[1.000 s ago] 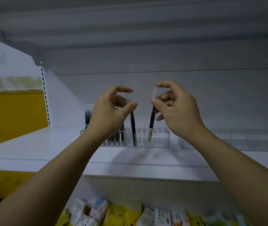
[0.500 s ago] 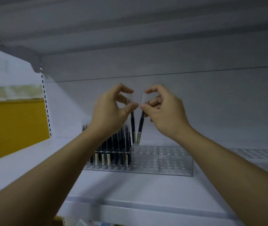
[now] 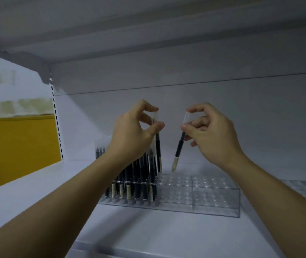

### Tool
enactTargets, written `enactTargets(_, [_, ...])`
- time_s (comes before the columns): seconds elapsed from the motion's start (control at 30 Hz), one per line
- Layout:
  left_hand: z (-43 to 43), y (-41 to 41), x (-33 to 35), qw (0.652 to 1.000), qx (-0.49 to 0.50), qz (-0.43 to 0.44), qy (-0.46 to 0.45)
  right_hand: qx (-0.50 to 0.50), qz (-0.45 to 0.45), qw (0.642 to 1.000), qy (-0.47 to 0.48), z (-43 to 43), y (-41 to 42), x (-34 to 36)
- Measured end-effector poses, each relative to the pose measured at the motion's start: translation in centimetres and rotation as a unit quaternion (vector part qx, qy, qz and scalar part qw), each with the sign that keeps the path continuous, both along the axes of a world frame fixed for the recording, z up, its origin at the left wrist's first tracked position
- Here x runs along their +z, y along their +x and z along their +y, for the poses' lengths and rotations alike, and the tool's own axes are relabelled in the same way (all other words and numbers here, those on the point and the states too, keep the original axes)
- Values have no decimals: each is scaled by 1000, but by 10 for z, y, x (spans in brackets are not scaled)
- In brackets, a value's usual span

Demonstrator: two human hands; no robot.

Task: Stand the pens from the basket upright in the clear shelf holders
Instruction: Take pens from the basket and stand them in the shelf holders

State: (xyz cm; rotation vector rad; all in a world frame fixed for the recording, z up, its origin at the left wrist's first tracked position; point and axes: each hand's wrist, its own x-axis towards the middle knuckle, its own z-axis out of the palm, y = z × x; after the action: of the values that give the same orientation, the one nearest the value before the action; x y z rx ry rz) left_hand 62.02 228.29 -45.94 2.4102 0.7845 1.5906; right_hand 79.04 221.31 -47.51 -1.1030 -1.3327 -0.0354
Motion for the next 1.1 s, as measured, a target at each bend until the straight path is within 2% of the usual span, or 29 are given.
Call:
enactTargets(0.27, [2, 1, 4, 999, 36, 31, 22, -21, -3, 998, 52, 3, -4, -7])
enactTargets(0.4, [2, 4, 1, 999, 24, 40, 9, -36, 7, 995, 90, 4, -7, -6])
enactTargets(0.63, [-3, 3, 4, 1000, 14, 15, 20, -48, 1, 993, 103, 3, -6, -9])
enactTargets(1.0, [-3, 9, -3, 997, 37, 55, 29, -43, -6, 997, 69, 3, -3, -17])
enactTargets(1.1, [-3, 10, -7, 989, 77, 121, 44, -36, -13, 997, 59, 3, -6, -18])
